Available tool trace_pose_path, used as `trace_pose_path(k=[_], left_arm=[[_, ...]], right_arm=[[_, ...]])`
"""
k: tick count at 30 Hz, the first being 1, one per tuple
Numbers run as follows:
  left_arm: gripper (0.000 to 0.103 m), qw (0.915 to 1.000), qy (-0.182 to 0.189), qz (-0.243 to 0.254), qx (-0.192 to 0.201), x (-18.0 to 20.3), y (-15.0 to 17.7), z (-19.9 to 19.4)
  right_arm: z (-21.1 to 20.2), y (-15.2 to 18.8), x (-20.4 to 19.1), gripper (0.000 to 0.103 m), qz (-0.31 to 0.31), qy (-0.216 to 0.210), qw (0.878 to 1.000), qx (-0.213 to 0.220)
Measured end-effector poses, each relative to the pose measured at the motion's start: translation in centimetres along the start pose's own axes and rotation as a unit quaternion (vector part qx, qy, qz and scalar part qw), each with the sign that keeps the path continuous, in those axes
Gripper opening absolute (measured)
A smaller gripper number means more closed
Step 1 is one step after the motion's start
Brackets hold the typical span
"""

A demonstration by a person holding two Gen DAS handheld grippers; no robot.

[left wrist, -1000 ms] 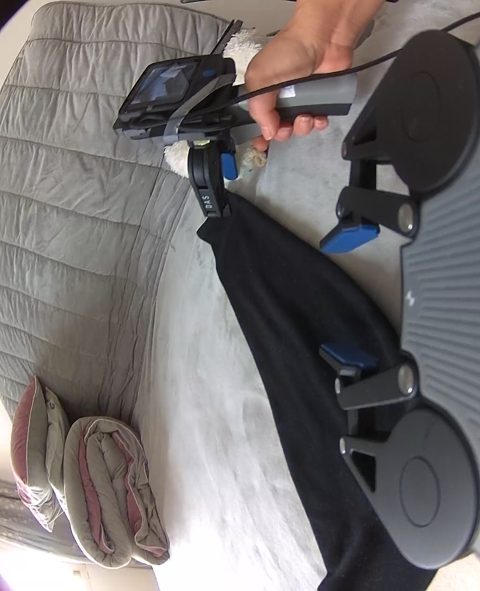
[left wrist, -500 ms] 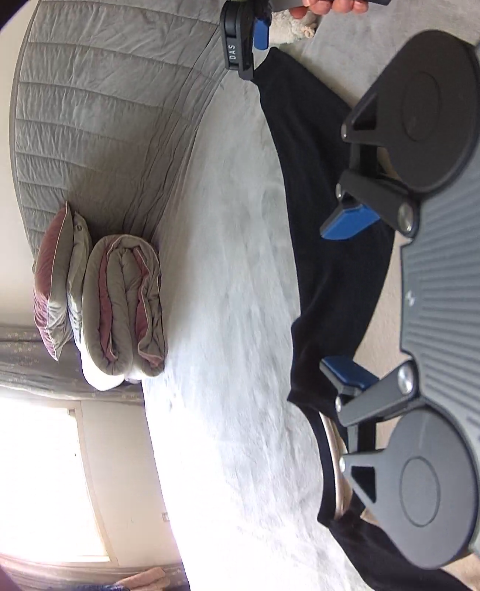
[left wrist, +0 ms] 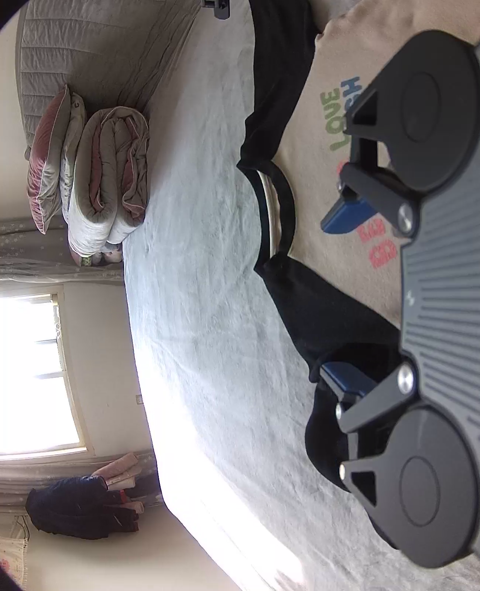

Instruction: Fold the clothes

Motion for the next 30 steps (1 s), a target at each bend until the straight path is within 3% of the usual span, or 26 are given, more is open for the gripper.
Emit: trace_pose_path(k=[11, 15, 20, 22, 24, 25, 28, 30], left_arm=[[0.081, 0.9926, -0.096, -0.074, -0.009, -13.6, 1.0, -1.1], [0.081, 0.9873, -0.121, -0.101, -0.022, -17.4, 2.4, -0.5], [0.078, 0.979, -0.132, -0.149, -0.044, -21.0, 4.9, 1.0], [0.07, 0.9777, -0.124, -0.162, -0.051, -21.5, 5.9, 1.7], [0.051, 0.9776, -0.107, -0.173, -0.053, -21.6, 6.4, 2.2], [0.048, 0.9775, -0.105, -0.175, -0.052, -21.6, 6.6, 2.3], [0.021, 0.979, -0.116, -0.165, -0.033, -21.7, 6.3, 1.8], [0.017, 0.9773, -0.151, -0.149, -0.006, -22.1, 5.3, 1.0]], right_arm=[[-1.4, 1.6, -11.2, 0.061, -0.02, -0.082, 0.996, -0.018], [-2.9, 2.3, -16.7, 0.061, -0.022, -0.154, 0.987, -0.034], [-4.8, 4.1, -23.5, 0.061, -0.06, -0.258, 0.963, -0.046], [-5.2, 5.1, -25.9, 0.061, -0.082, -0.298, 0.95, -0.051], [-5.2, 6.2, -28.0, 0.061, -0.097, -0.334, 0.936, -0.052], [-5.2, 6.7, -29.0, 0.061, -0.102, -0.352, 0.929, -0.051], [-4.6, 8.3, -31.3, 0.061, -0.121, -0.393, 0.911, -0.046], [-4.1, 9.6, -32.4, 0.061, -0.136, -0.411, 0.901, -0.044]])
Point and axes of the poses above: each gripper's, at about its wrist camera, not at the fingertips, and z roughly the way its jaws point, x to its right, y to its underside, the point moved 7 cm from there along z, roughly the way its jaws point, and after that the axes turned 7 degrees about -z, right-handed, at the moved point
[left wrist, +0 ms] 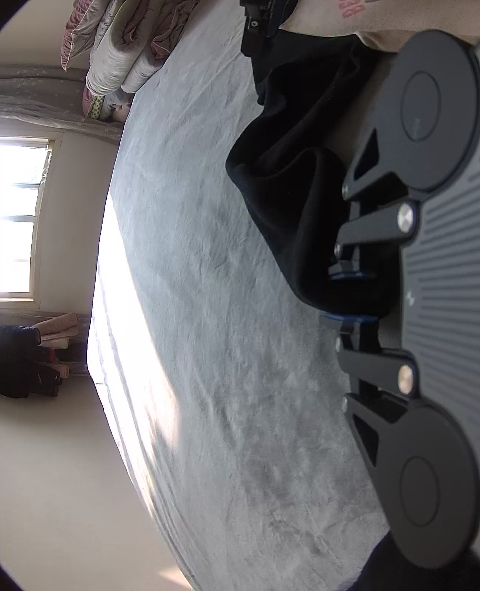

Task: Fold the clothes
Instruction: 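Grasp the other black sleeve with the left gripper, lift and release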

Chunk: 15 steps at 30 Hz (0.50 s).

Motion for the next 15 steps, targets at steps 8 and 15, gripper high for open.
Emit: trace_pose_path(k=[8, 15], left_arm=[[0.017, 0.9769, -0.17, 0.065, 0.112, -1.5, -5.7, 0.1], [0.023, 0.9625, -0.249, 0.057, 0.092, -4.3, -10.4, 3.7]], right_arm=[[1.4, 2.6, 0.3, 0.061, 0.02, -0.088, 0.996, -0.012], [1.2, 2.5, 0.8, 0.062, 0.063, -0.123, 0.99, -0.009]])
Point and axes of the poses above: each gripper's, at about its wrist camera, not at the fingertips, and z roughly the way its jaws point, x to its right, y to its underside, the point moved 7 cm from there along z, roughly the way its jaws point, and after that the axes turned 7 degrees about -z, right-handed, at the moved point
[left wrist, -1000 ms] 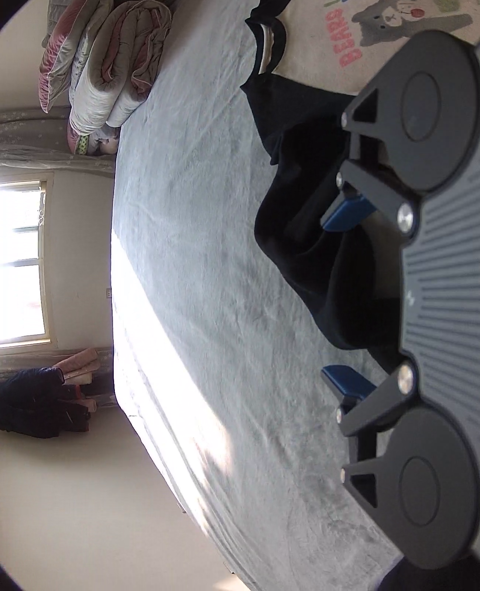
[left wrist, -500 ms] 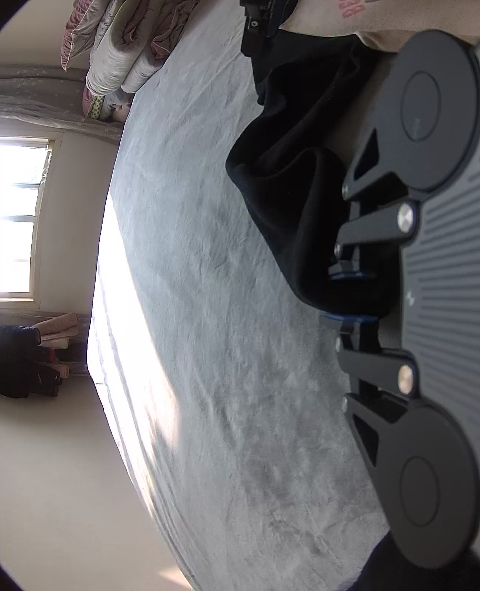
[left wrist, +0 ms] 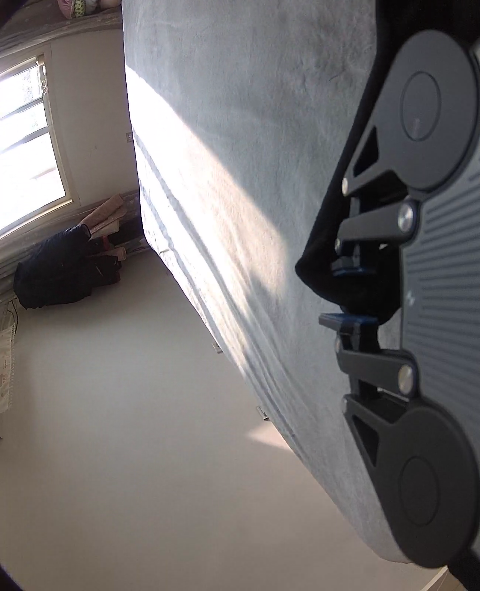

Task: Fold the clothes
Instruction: 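Grasp the other black sleeve with the left gripper, lift and release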

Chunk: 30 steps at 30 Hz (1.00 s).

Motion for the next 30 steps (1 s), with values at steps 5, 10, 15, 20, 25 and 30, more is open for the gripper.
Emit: trace_pose_path(k=[5, 10, 15, 20, 25, 30], left_arm=[[0.033, 0.9975, -0.05, 0.046, -0.021, -0.5, -0.9, 1.7], [0.036, 0.9946, -0.069, 0.069, -0.036, -2.0, -1.5, 2.4], [0.045, 0.9956, -0.011, -0.007, -0.093, -3.5, -1.1, 2.8], [0.045, 0.9725, 0.065, -0.151, -0.165, -4.2, 0.9, 4.7], [0.037, 0.9436, 0.087, -0.246, -0.203, -4.0, 3.8, 7.2], [0.023, 0.9247, 0.097, -0.306, -0.205, -3.3, 5.7, 9.4]], right_arm=[[-0.4, 0.1, -0.6, 0.062, -0.004, 0.004, 1.0, 0.001], [-0.2, -0.2, -0.2, 0.062, 0.005, 0.0, 1.0, 0.001], [-0.2, -0.1, -0.1, 0.062, 0.003, 0.001, 1.0, 0.001], [-0.3, 0.0, 0.2, 0.062, 0.008, -0.001, 1.0, 0.002], [-0.3, 0.0, 0.1, 0.062, 0.007, -0.001, 1.0, 0.001], [-0.5, 0.0, 0.2, 0.062, 0.007, -0.001, 1.0, 0.001]])
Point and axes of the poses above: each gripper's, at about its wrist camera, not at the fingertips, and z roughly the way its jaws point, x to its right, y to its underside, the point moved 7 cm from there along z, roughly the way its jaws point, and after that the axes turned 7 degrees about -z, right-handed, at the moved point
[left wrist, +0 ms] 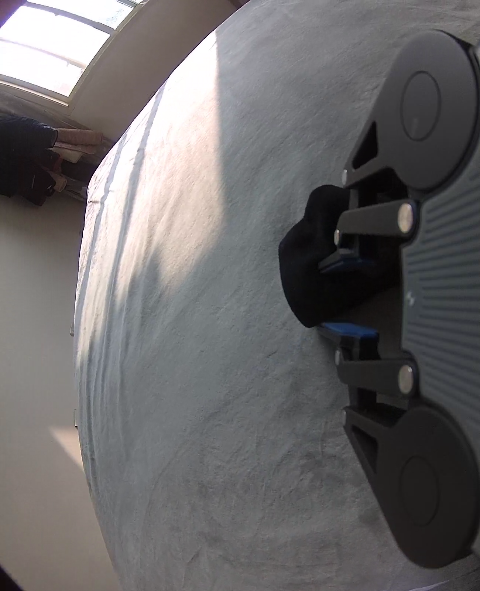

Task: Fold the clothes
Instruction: 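Grasp the other black sleeve with the left gripper, lift and release, then grasp the black sleeve cuff with the left gripper and pull it outward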

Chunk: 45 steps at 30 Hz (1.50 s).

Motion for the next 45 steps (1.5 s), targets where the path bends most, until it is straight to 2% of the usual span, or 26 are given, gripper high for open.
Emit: trace_pose_path(k=[1, 2, 3, 5, 8, 10, 13, 14, 15, 17, 19, 26, 28, 29, 30, 31, 34, 38, 40, 43, 44, 45], left_arm=[[0.02, 0.9999, 0.003, -0.009, 0.003, -0.1, 0.2, 0.1], [0.012, 0.9998, 0.005, -0.016, 0.008, -0.2, 0.4, 0.2], [0.007, 0.9997, 0.006, -0.016, 0.015, -0.3, 0.4, 0.0], [0.006, 0.9994, -0.006, -0.007, 0.034, -0.2, 0.2, -0.8], [0.006, 0.9959, -0.052, 0.02, 0.071, -0.1, -0.9, -2.8], [0.006, 0.9939, -0.077, 0.031, 0.072, -0.2, -1.6, -3.6], [0.014, 0.992, -0.104, 0.046, 0.054, -0.7, -2.2, -3.9], [0.021, 0.9909, -0.112, 0.048, 0.057, -0.8, -2.6, -4.0], [0.034, 0.9905, -0.112, 0.051, 0.062, -1.0, -2.9, -4.0], [0.049, 0.99, -0.108, 0.063, 0.065, -0.9, -3.4, -4.0], [0.05, 0.9896, -0.102, 0.08, 0.063, -0.6, -3.8, -3.7], [0.05, 0.9862, -0.07, 0.149, 0.015, 0.5, -3.2, -0.1], [0.043, 0.9866, -0.056, 0.153, -0.006, 0.4, -2.6, 0.9], [0.018, 0.987, -0.05, 0.152, -0.014, 0.3, -2.3, 1.2], [0.01, 0.9876, -0.045, 0.15, -0.012, 0.2, -2.1, 1.3], [0.008, 0.9883, -0.039, 0.148, -0.005, 0.3, -1.9, 1.1], [0.006, 0.9901, -0.006, 0.13, 0.051, 0.5, -2.6, -0.6], [0.006, 0.9869, 0.016, 0.097, 0.128, 0.3, -4.6, -2.7], [0.008, 0.9889, 0.009, 0.1, 0.11, 0.5, -4.6, -2.0], [0.028, 0.9897, -0.009, 0.105, 0.096, 0.5, -4.1, -1.4], [0.046, 0.9896, -0.016, 0.103, 0.099, 0.4, -4.0, -1.5], [0.06, 0.9903, -0.021, 0.095, 0.1, 0.1, -4.0, -1.6]], right_arm=[[0.0, 0.0, 0.0, 0.062, 0.0, 0.0, 1.0, 0.0], [0.0, 0.0, 0.0, 0.062, -0.001, 0.0, 1.0, 0.0], [0.0, 0.0, 0.0, 0.063, 0.0, 0.0, 1.0, 0.0], [0.0, -0.1, 0.1, 0.063, 0.001, -0.001, 1.0, 0.0], [0.0, -0.1, 0.0, 0.063, 0.002, -0.002, 1.0, 0.0], [0.0, 0.0, 0.0, 0.063, 0.001, -0.002, 1.0, 0.0], [-0.1, 0.0, 0.0, 0.063, 0.002, -0.002, 1.0, 0.001], [-0.1, 0.0, 0.0, 0.063, 0.002, -0.002, 1.0, 0.001], [-0.1, 0.0, 0.0, 0.063, 0.003, -0.002, 1.0, 0.001], [-0.1, 0.0, 0.0, 0.063, 0.004, -0.003, 1.0, 0.001], [-0.1, 0.0, 0.0, 0.063, 0.005, -0.003, 1.0, 0.001], [-0.1, -0.1, 0.0, 0.063, 0.004, -0.003, 1.0, 0.001], [0.0, -0.1, 0.0, 0.063, 0.004, -0.003, 1.0, 0.0], [0.0, -0.1, 0.0, 0.063, 0.004, -0.002, 1.0, 0.0], [0.0, -0.1, 0.0, 0.063, 0.004, -0.002, 1.0, 0.0], [0.0, -0.1, 0.0, 0.063, 0.004, -0.002, 1.0, 0.001], [0.0, 0.0, 0.0, 0.063, 0.003, -0.001, 1.0, 0.001], [0.0, 0.0, -0.2, 0.063, 0.002, -0.001, 1.0, 0.002], [0.1, 0.0, -0.2, 0.063, 0.001, -0.001, 1.0, 0.001], [0.1, 0.0, -0.2, 0.064, 0.001, -0.001, 1.0, 0.001], [0.0, 0.0, -0.2, 0.064, 0.002, -0.001, 1.0, 0.002], [0.0, 0.0, -0.2, 0.064, 0.001, -0.001, 1.0, 0.002]])
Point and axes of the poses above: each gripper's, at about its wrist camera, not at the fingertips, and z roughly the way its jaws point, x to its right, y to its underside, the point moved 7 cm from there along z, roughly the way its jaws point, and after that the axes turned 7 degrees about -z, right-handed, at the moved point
